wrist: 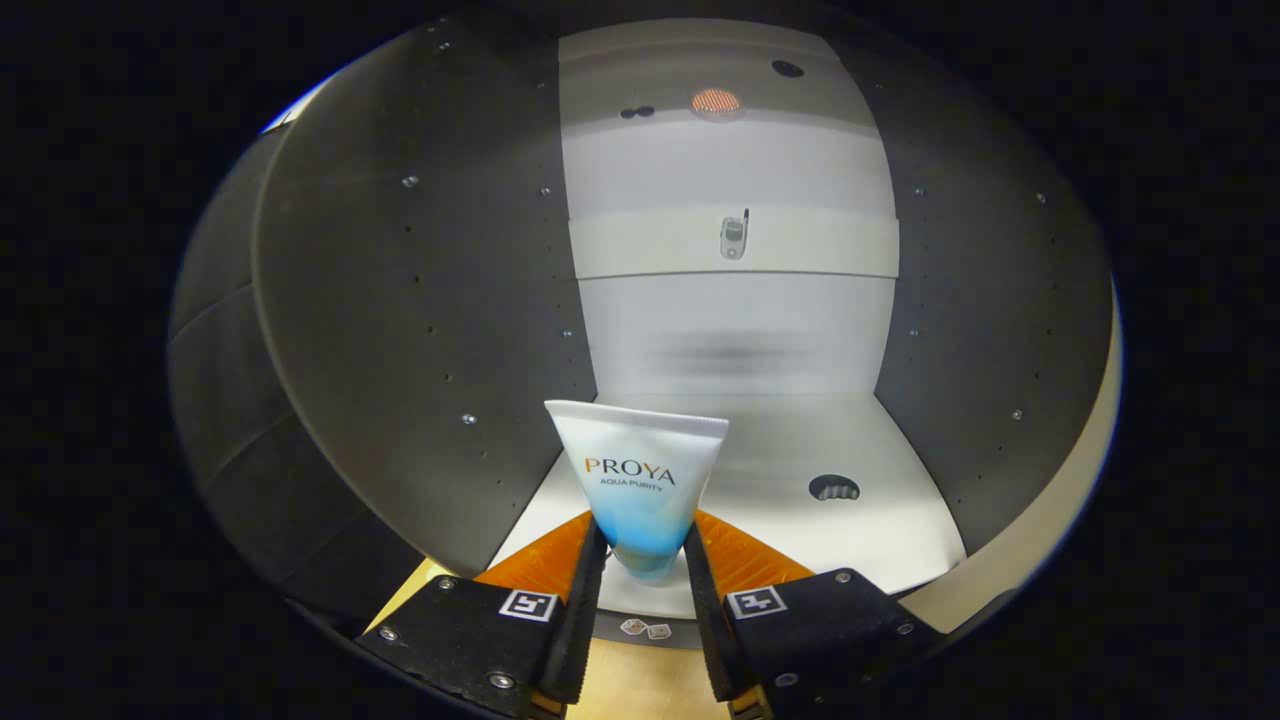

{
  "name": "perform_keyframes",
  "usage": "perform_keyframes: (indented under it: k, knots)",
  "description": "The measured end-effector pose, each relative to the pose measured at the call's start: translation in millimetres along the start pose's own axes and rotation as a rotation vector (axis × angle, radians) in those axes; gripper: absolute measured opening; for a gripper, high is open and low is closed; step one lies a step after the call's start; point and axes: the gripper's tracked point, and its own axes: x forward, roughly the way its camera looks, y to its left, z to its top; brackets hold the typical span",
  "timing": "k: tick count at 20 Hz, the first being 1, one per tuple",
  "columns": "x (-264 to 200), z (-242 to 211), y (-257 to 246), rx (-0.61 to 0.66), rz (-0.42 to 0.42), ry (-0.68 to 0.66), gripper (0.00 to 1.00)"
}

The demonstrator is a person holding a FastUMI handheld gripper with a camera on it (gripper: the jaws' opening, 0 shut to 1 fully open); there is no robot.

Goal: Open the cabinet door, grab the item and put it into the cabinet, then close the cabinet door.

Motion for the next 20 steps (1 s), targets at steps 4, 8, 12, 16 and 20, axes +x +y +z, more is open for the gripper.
perform_keyframes:
  k: [4, 8, 12, 16, 20]
  knots:
    - [13, -8, -1, -0.001, -0.009, 0.046, 0.47]
    - [14, -9, -5, -0.002, -0.026, 0.047, 0.47]
    - [18, -17, -11, 0.010, -0.039, 0.056, 0.50]
    - [13, -18, -12, 0.013, -0.039, 0.049, 0.54]
    - [-1, -12, -14, 0.021, -0.041, -0.012, 0.85]
